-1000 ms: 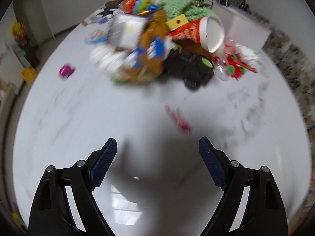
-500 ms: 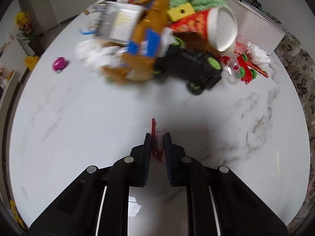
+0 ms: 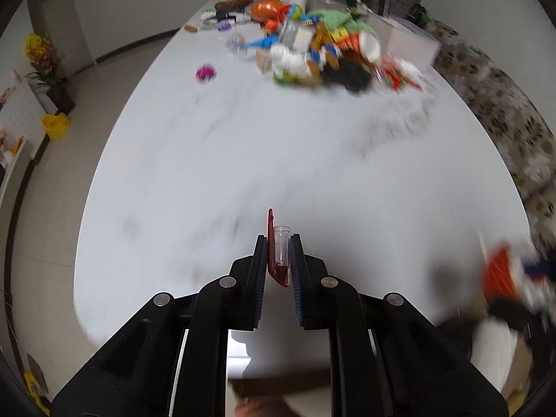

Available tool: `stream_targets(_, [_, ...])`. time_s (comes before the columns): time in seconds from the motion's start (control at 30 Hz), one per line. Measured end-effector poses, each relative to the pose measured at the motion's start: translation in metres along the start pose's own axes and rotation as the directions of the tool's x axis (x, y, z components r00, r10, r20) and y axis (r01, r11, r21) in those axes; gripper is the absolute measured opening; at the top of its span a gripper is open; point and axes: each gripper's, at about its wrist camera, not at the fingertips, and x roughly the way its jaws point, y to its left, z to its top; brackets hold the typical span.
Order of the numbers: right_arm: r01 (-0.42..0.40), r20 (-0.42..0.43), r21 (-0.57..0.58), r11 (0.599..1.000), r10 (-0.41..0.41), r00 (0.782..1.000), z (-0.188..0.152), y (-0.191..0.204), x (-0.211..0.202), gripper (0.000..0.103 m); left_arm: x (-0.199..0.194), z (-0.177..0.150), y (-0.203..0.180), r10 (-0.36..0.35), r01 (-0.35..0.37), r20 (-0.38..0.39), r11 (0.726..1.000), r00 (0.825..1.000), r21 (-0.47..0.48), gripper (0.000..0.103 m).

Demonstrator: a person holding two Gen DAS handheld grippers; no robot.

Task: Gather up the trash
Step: 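Drop the orange cup and red stick into the cardboard box with both grippers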

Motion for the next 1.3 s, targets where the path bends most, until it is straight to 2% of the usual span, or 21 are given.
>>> stream_targets(0.13, [-0.043,-0.097,-0.123,0.991,0.031,0.995,-0.034,0.033,0.022,0.049,-0.004,-0.072,0.011,-0.09,0.089,-0.102,0.996,0.991,-0.014,0.014])
stream_targets(0.27, [-0.061,-0.22,-0.151,0.987,0.027,0.975,-0.075,0.045,0.065,0.049,0.029,-0.129,0.009,-0.114,0.113,-0.216,0.993,0.97,-0.017,0.014])
stream_targets(0.33, [-0.058,-0.277,-0.142,0.988,0.016,0.961,-0.095,0.043,0.091,0.049,0.061,-0.157,0.013,-0.134,0.123,-0.285,0.991,0.949,-0.054,0.013])
stream_targets(0.4, [-0.028,-0.333,-0.142,0.989,-0.021,0.943,-0.122,0.038,0.125,0.049,0.093,-0.178,0.019,-0.144,0.117,-0.329,0.988,0.933,-0.099,0.014])
stream_targets(0.47, [0.007,-0.373,-0.136,0.991,-0.057,0.926,-0.143,0.031,0.155,0.049,0.127,-0.196,0.025,-0.168,0.118,-0.38,0.981,0.91,-0.152,0.014])
stream_targets(0.5, [0.03,-0.387,-0.136,0.99,-0.081,0.918,-0.15,0.027,0.168,0.05,0.14,-0.202,0.028,-0.18,0.118,-0.393,0.977,0.902,-0.178,0.017])
stream_targets(0.53, [0.054,-0.407,-0.136,0.989,-0.106,0.907,-0.16,0.023,0.183,0.061,0.157,-0.209,0.031,-0.21,0.136,-0.413,0.97,0.886,-0.203,0.022])
stream_targets(0.6, [0.106,-0.43,-0.129,0.986,-0.152,0.89,-0.175,0.014,0.204,0.07,0.178,-0.218,0.033,-0.18,0.1,-0.456,0.976,0.872,-0.193,0.059])
stream_targets(0.7, [0.175,-0.495,-0.113,0.978,-0.207,0.844,-0.194,0.001,0.227,0.071,0.2,-0.228,0.039,-0.153,0.064,-0.497,0.979,0.854,-0.192,0.062])
stream_targets(0.73, [0.18,-0.502,-0.102,0.978,-0.207,0.84,-0.197,0.0,0.229,0.071,0.207,-0.231,0.04,-0.158,0.055,-0.52,0.976,0.839,-0.209,0.062])
stream_targets(0.77, [0.183,-0.508,-0.091,0.979,-0.204,0.837,-0.198,-0.003,0.229,0.072,0.207,-0.235,0.045,-0.157,0.045,-0.53,0.975,0.833,-0.217,0.062])
stream_targets(0.9, [0.175,-0.486,-0.103,0.979,-0.203,0.85,-0.19,-0.006,0.211,0.074,0.194,-0.229,0.047,-0.119,0.03,-0.514,0.984,0.849,-0.178,0.062])
stream_targets(1.0, [0.132,-0.433,-0.1,0.986,-0.163,0.887,-0.163,-0.001,0.172,0.074,0.165,-0.217,0.048,-0.111,0.05,-0.482,0.989,0.869,-0.138,0.062])
stream_targets(1.03, [0.108,-0.408,-0.095,0.99,-0.138,0.903,-0.151,0.001,0.156,0.074,0.146,-0.208,0.049,-0.11,0.062,-0.452,0.991,0.885,-0.121,0.062])
stream_targets(1.07, [0.066,-0.364,-0.082,0.994,-0.091,0.927,-0.131,0.005,0.13,0.074,0.131,-0.202,0.048,-0.104,0.064,-0.429,0.992,0.897,-0.105,0.062])
stream_targets(1.1, [0.041,-0.331,-0.072,0.997,-0.063,0.942,-0.116,0.008,0.114,0.074,0.107,-0.191,0.048,-0.089,0.062,-0.391,0.995,0.916,-0.083,0.062])
stream_targets(1.13, [0.018,-0.299,-0.062,0.998,-0.035,0.953,-0.101,0.01,0.1,0.078,0.092,-0.183,0.046,-0.087,0.065,-0.363,0.995,0.928,-0.073,0.062])
stream_targets(1.17, [-0.013,-0.23,-0.052,0.999,0.0,0.973,-0.077,0.016,0.077,0.081,0.073,-0.174,0.046,-0.088,0.07,-0.323,0.995,0.942,-0.066,0.062])
stream_targets(1.23, [-0.015,-0.105,-0.055,0.998,0.009,0.994,-0.04,0.018,0.051,0.093,0.037,-0.152,0.045,-0.071,0.059,-0.229,0.997,0.971,-0.059,0.074])
stream_targets(1.27, [-0.006,-0.026,-0.054,0.999,0.004,1.0,-0.014,0.017,0.04,0.094,0.023,-0.143,0.045,-0.061,0.051,-0.179,0.997,0.982,-0.064,0.085])
stream_targets(1.3, [0.003,0.032,-0.041,0.999,-0.001,0.999,0.009,0.013,0.036,0.094,0.006,-0.131,0.045,-0.045,0.038,-0.109,0.997,0.993,-0.068,0.087])
